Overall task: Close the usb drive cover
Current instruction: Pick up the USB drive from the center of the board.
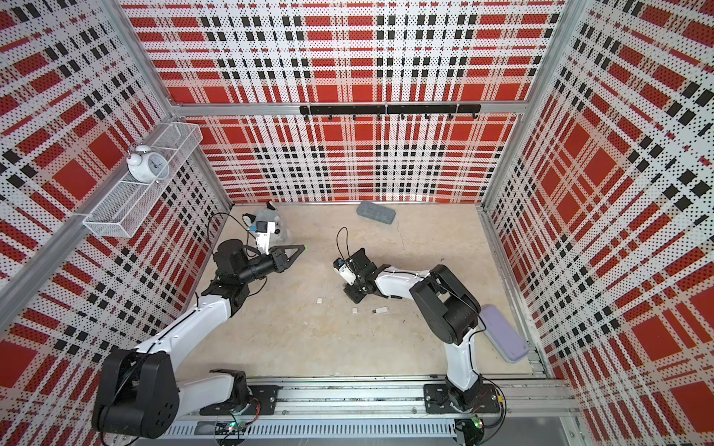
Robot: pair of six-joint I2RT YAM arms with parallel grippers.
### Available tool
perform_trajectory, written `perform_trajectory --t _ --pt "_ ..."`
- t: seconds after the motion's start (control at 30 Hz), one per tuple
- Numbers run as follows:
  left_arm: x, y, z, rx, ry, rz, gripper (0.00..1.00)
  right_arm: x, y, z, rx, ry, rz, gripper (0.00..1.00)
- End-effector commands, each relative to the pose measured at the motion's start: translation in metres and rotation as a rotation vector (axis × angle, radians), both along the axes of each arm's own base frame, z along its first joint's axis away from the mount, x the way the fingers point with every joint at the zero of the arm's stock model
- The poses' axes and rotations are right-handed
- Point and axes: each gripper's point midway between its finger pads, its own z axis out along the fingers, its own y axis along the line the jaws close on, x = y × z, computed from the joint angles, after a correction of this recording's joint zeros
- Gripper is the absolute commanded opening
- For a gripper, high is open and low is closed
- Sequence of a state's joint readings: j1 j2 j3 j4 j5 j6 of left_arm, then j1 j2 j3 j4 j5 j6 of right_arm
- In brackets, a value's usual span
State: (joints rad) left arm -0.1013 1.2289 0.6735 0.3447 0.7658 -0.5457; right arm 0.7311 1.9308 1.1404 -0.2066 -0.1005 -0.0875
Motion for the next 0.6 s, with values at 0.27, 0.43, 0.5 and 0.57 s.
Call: perform_trajectory --t 0.27,0.43,0.5,0.57 --pt "-0.006 -0.020 0.024 -0.013 -0.061 -0.047 0.00 -0.004 -0.014 0.097 0.123 -0.293 0.080 0.15" --pt "-0.009 -0.030 0.030 -0.017 -0.072 -0.061 0.00 -0.006 -0.027 0.129 0.174 -0.435 0.120 0.15" --pt "-0.012 -0.034 0.029 -0.017 -0.068 -0.075 0.00 -0.007 -0.030 0.135 0.175 -0.473 0.141 0.15" --pt "-0.013 -0.036 0.027 -0.017 -0.063 -0.081 0.00 -0.010 -0.033 0.138 0.170 -0.497 0.161 0.15"
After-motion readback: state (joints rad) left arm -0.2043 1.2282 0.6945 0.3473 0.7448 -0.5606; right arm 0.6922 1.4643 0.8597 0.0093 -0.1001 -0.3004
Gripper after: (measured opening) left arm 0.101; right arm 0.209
